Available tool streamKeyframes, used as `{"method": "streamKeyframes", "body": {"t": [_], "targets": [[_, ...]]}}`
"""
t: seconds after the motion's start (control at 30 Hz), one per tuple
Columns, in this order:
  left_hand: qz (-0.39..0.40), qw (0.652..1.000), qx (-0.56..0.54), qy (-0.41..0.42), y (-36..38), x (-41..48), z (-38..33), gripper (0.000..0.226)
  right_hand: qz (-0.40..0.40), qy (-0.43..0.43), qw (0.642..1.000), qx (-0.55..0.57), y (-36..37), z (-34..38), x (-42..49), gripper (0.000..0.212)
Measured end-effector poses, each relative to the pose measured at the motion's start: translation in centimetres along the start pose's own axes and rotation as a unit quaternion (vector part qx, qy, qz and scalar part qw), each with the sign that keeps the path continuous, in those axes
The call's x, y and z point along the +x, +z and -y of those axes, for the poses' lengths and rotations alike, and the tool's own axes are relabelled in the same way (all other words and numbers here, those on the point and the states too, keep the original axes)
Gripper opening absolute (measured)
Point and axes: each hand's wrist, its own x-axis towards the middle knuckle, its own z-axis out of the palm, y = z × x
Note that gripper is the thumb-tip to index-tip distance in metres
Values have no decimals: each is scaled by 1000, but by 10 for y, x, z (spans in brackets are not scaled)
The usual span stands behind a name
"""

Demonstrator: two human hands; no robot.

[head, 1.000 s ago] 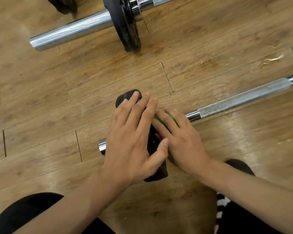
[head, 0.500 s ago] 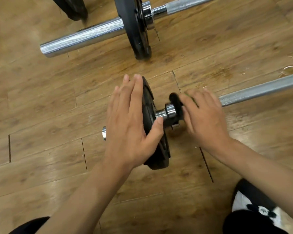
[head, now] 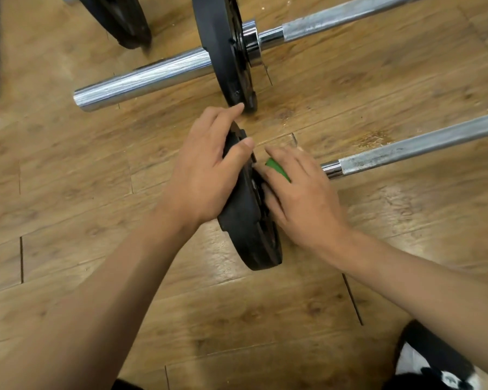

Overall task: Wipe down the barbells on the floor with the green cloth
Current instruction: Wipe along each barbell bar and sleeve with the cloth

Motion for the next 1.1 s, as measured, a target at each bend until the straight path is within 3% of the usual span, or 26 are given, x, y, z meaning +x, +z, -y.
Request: {"method": "streamKeyframes", "body": {"t": [0.1, 0.17, 0.4, 0.57, 0.67, 0.73, 0.87, 1.0, 1.1], "targets": [[21, 998, 53, -15, -8, 9, -2, 87, 14, 43, 999, 10, -3, 6, 22, 37], [40, 996, 71, -24, -10, 5, -4, 91, 2, 13, 998, -60, -9, -7, 7, 36], [33, 995, 97, -16, -1, -25, -16, 81, -1, 32, 978, -206, -43, -82, -13, 35], [11, 993, 116, -14, 9, -47, -22, 78, -46, 99, 985, -129, -31, -47, -22, 28], [-1, 990, 138, 1, 14, -56, -23, 76, 4, -10, 994, -105, -15, -27, -27, 23], [-5, 990, 143, 8, 16, -60, -24, 75, 3, -62, 990, -125, -30, -53, -27, 20], [-26, 988, 148, 21, 21, -67, -28, 72, -48, 11, 976, -213, -69, -116, -38, 27], [-40, 985, 163, 24, 26, -72, -32, 70, -93, 128, 973, -168, -60, -94, -37, 21], [-43, 983, 176, 29, 27, -76, -32, 70, -55, 45, 993, -98, -32, -53, -38, 21]]}}
